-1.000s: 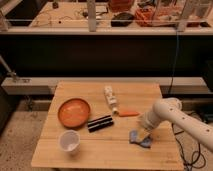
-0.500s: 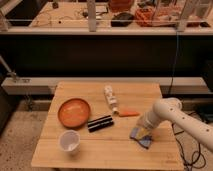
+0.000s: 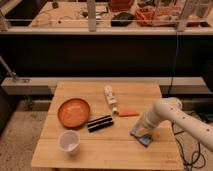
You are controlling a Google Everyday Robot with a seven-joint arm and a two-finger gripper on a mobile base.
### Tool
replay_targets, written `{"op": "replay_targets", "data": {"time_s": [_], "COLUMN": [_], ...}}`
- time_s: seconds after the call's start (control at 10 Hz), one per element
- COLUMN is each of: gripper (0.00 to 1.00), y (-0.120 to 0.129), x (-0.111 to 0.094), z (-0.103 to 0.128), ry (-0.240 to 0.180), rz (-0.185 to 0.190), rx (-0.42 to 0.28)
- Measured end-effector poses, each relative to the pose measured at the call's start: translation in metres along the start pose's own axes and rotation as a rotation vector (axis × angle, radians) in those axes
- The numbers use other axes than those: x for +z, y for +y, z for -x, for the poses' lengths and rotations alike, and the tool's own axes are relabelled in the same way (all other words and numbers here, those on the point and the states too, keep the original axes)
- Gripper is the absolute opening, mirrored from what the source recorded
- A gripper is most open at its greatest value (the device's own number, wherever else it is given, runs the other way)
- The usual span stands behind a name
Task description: Place the white sponge in the ceramic cup
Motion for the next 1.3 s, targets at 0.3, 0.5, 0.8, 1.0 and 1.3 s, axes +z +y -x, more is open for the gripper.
{"op": "replay_targets", "data": {"time_s": [0.3,0.5,0.8,1.0,1.3], "gripper": [0.17,0.1,0.22,0.47,0.69], "y": [-0.001,-0.003,-0.007,-0.01,-0.012], "x": [-0.01,-0.012,-0.027,-0.032,-0.038], "z": [0.006,0.009,0.011,0.012,0.014], "ry": [0.015,0.01,0.012,0.014,0.022], "rz": [0.006,0.005,0.002,0.002,0.015], "rx": [-0.021,-0.026,-0.017,-0.011,-0.013]}}
